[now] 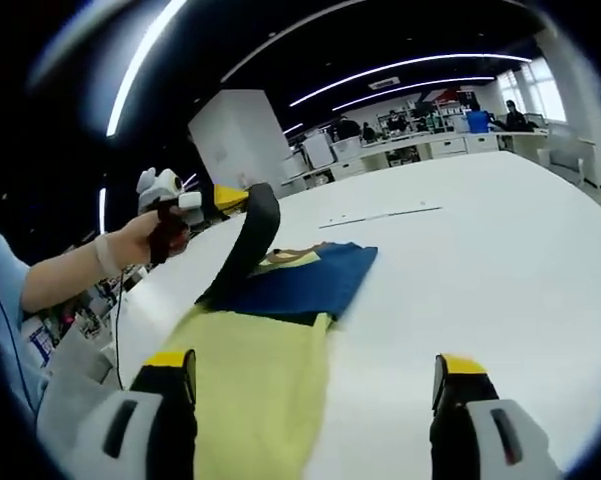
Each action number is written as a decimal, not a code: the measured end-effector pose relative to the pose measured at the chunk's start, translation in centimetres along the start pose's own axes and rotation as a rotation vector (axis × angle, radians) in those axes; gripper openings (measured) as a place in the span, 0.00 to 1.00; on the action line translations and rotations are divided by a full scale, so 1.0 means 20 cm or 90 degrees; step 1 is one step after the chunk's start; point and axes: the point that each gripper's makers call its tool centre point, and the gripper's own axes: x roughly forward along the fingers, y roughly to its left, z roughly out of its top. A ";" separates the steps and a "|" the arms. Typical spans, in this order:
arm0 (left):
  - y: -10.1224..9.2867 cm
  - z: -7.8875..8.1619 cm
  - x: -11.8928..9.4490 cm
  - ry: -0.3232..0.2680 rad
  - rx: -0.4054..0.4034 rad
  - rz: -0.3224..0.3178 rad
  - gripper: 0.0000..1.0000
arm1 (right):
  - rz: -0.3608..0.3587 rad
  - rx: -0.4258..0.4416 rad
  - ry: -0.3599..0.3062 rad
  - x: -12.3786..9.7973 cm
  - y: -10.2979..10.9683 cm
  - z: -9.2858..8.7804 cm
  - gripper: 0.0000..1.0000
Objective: Fold the garment on the visible template until the final outline fits inside the template.
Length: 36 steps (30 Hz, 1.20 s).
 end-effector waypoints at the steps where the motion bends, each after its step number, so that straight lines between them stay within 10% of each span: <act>1: -0.01 -0.02 0.02 0.006 0.003 -0.002 0.00 | -0.001 0.001 0.000 0.00 0.00 0.00 1.00; 18: -0.09 -0.45 0.25 0.138 0.016 -0.025 0.00 | -0.027 0.037 -0.006 -0.10 -0.08 -0.07 0.99; 36: -0.09 -0.57 0.25 0.190 0.055 -0.045 0.04 | -0.027 0.044 -0.001 -0.10 -0.08 -0.09 0.99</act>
